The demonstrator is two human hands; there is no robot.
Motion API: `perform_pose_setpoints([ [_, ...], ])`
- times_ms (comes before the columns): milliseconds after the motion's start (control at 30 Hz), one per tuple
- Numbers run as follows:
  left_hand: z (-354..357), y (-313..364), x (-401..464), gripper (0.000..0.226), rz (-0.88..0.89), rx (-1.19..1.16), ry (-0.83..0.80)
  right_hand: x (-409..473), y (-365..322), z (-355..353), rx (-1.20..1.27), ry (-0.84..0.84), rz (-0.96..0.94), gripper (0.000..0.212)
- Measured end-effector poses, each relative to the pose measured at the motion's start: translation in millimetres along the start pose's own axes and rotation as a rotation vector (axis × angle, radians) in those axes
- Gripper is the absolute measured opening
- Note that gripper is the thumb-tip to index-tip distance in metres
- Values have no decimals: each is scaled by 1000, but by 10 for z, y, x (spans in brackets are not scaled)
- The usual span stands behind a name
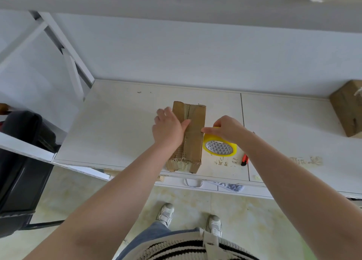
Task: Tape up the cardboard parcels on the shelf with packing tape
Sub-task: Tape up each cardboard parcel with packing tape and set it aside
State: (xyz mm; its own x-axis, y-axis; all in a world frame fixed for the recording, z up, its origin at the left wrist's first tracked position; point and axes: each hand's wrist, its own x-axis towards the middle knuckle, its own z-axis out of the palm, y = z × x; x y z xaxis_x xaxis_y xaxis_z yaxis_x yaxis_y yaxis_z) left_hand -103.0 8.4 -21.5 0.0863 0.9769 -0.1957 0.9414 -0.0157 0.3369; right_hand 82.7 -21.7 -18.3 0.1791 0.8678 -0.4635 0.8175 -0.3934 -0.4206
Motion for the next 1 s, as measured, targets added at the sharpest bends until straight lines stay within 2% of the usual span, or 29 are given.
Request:
perform_pose_setpoints([
  [100,66,252,-155,102,-39,-77,-165,-25,-26,6,3,15,-2,62],
  [167,110,251,-156,112,-69,-47,-187,-44,15,4,50,5,-38,65],
  [300,63,133,-101,130,-101,-17,-226,-143,133,-78,294,-13,-106,51],
  [400,10,20,-47,133,-118,-69,-244,-196,59,-140,365,19,-159,43],
  [600,-61,-212,42,125,-120,-206,-275,-190,-142,-158,22,42,-74,54],
  [667,-75,-325,86,122,-134,-282,-261,-183,-205,-113,43,22,-86,54],
  [733,-111,-499,126,122,-188,-507,-265,-186,-268,-74,216,-26,-156,51],
  [800,-116,-646,115,107,-207,-826,-274,-186,-322,-106,353,-16,-214,45],
  [867,-23,-697,43,85,-225,-1073,-330,-189,-401,-182,306,39,-237,41],
  [1000,245,-646,-1,54,-276,-1247,-438,-217,-564,-264,36,77,-219,42],
])
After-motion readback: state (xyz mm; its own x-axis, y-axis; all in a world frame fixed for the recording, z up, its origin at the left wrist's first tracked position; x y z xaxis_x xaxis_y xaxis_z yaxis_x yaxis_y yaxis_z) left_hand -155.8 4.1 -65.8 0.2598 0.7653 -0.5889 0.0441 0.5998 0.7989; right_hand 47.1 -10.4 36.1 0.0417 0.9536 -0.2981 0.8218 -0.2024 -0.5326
